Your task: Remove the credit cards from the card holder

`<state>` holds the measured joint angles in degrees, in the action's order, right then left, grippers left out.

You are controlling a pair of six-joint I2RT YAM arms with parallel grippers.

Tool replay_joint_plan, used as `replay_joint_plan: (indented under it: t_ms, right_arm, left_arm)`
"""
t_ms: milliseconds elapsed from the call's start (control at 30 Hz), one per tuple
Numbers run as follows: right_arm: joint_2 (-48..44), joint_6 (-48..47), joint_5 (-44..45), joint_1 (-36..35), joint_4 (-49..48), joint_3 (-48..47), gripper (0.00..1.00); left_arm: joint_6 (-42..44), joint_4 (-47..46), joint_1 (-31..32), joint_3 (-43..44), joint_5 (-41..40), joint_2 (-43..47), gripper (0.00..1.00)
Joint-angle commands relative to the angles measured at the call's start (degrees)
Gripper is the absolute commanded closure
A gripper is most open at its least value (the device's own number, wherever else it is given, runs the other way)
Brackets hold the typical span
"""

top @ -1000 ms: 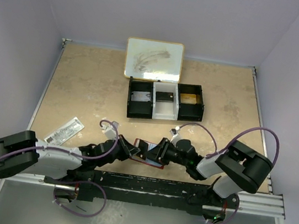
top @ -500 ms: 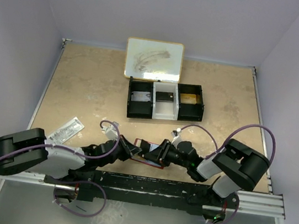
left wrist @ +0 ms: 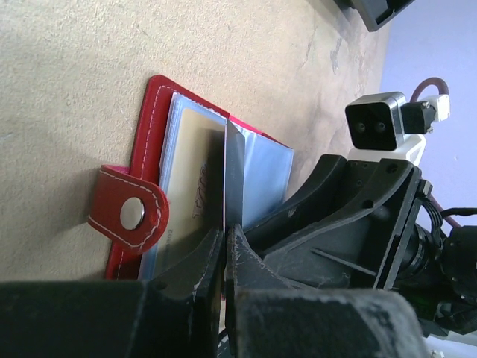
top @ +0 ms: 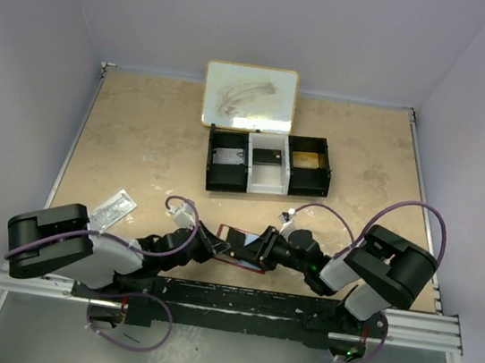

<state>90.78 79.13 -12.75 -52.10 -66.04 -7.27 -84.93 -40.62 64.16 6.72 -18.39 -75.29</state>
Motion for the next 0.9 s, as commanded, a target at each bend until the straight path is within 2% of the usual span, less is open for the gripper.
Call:
replay_joint_plan:
  t_ms: [0, 300, 500, 633, 733, 867]
  right_arm:
    - [1.3, 1.4, 0.9, 0.1, -5.3, -0.2, 0.64]
    - [8.2, 5.0, 1.3, 0.2, -18.4, 2.9, 0.79]
    - [16.7, 7.2, 0.1, 0.2, -32.8, 4.1, 0.99]
    - [21.8, 8.3, -0.2, 0.2, -39.7, 4.9, 1.0]
    - [23.2, 8.4, 0.2, 0.2, -41.9, 6.2, 1.0]
    - [23.2, 8.0, 0.6, 0.2, -42.4, 7.5, 1.0]
  left_arm:
    - [-0.3, -5.3, 0.6, -0.7, 1.7, -2.0, 1.0]
    - [-0.1, -5.9, 0.9, -0.8, 2.2, -3.0, 1.0]
    - [0.2, -5.8, 1.0, -0.8, 2.4, -3.4, 1.0]
    - [1.2, -5.1, 1.0, -0.6, 2.6, -3.4, 0.99]
    - [2.8, -1.7, 1.1, 0.4, 2.6, -2.8, 0.88]
    - [6.5, 7.3, 1.1, 4.3, 2.2, -1.2, 0.81]
